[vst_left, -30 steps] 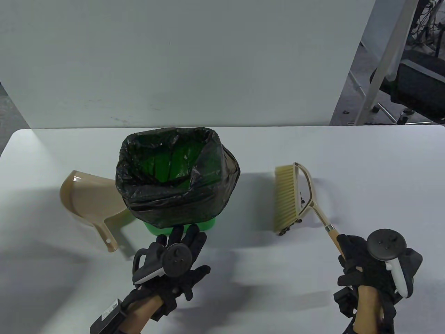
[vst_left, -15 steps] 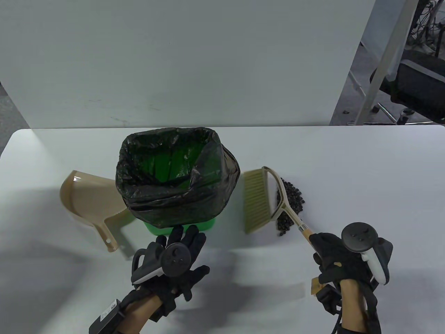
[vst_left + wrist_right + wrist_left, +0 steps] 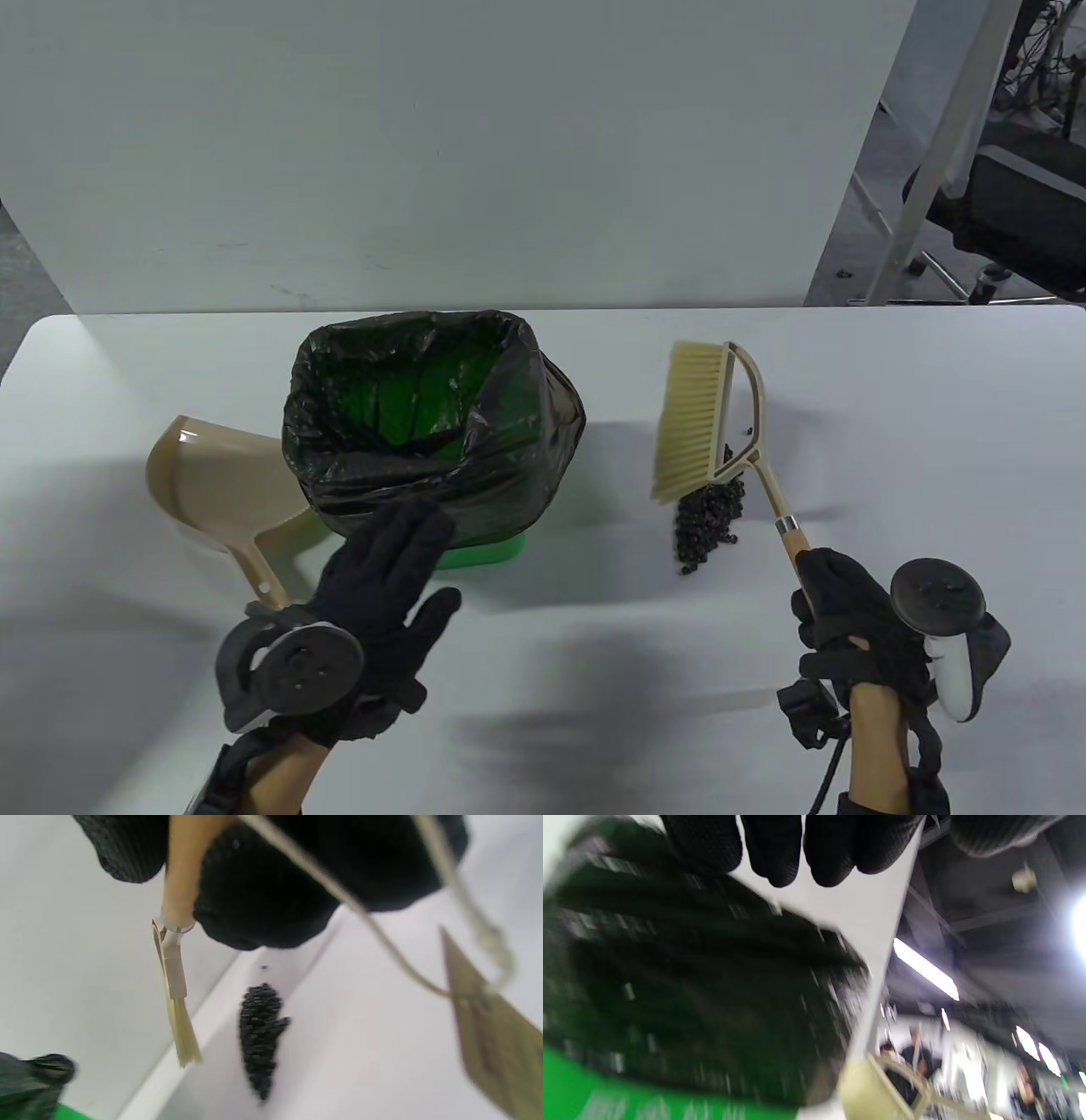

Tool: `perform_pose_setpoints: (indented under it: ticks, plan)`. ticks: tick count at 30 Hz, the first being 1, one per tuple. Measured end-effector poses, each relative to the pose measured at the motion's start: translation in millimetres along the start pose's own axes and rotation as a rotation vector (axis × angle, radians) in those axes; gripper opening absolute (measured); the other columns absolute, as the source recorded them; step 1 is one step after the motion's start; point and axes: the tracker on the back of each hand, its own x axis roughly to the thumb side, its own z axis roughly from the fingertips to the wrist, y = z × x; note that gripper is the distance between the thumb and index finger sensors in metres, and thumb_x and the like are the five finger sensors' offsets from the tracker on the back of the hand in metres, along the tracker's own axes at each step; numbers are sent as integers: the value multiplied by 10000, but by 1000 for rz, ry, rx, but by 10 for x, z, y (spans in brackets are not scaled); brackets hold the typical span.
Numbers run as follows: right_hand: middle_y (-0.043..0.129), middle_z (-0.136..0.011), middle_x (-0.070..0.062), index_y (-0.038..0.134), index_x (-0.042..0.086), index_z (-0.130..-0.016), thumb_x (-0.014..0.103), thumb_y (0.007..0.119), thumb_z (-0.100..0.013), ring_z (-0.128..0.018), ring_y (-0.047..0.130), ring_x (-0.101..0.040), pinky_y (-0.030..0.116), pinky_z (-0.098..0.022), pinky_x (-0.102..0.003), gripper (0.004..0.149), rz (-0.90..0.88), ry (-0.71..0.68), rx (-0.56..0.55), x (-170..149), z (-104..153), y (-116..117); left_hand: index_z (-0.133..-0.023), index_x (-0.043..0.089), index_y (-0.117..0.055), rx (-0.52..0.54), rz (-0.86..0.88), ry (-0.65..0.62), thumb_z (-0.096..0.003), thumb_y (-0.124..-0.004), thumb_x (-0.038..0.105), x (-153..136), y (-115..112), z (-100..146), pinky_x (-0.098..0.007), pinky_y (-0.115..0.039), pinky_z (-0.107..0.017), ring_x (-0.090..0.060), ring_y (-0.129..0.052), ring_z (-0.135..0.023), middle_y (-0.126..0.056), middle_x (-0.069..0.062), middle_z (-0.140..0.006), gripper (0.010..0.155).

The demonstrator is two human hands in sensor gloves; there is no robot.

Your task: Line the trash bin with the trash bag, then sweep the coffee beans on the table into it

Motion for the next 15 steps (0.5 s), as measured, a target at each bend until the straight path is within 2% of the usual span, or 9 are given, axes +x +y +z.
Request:
perform_pose_setpoints:
  ticks: [4,7,10,11,13,15]
  plan:
    - [975,-674,-29,668,80,-1028,507,631,-599,-369,989,-170,906,-257,-348,606,-64,-110,-19,68,15,48,-1088,253,-582,248,71,207,-529,-622,602,-495,341,83,-609,-700,-665,-423,-705,-1034,-639,-78,-1172,661]
    - [965,-688,-26,665,88,-1025,506,630,-599,-388,985,-174,903,-274,-354,598,-50,-148,-48,97,27,54,-1104,210,-521,325,60,420,-537,-617,593,-900,455,193,-630,-658,-669,-473,-620,-1042,-567,-135,-1179,691]
    - [963,-693,-28,661,90,-1029,503,629,-601,-395,984,-179,900,-281,-358,595,-32,-155,-69,108,34,64,-1120,136,-405,271,70,759,-553,-601,591,-1367,397,367,-686,-555,-676,-574,-427,-1038,-411,-228,-1184,753]
    - [962,-694,-29,658,90,-1030,502,629,-601,-397,983,-180,900,-283,-358,596,-25,-150,-76,107,33,76,-1116,99,-359,223,114,908,-555,-604,588,-1534,314,449,-709,-521,-666,-616,-364,-1018,-350,-272,-1171,784]
    - [961,-697,-32,657,89,-1032,500,628,-602,-400,982,-183,899,-285,-361,596,-8,-144,-82,106,31,90,-1092,22,-245,107,258,1112,-549,-629,607,-1776,111,579,-750,-490,-639,-688,-283,-972,-222,-352,-1134,887]
    - [959,-700,-34,655,92,-1033,498,629,-602,-403,982,-184,898,-288,-362,593,3,-142,-86,105,29,101,-1060,-19,-159,11,411,1215,-546,-663,613,-1943,-114,669,-751,-546,-618,-715,-306,-948,-141,-394,-1095,958]
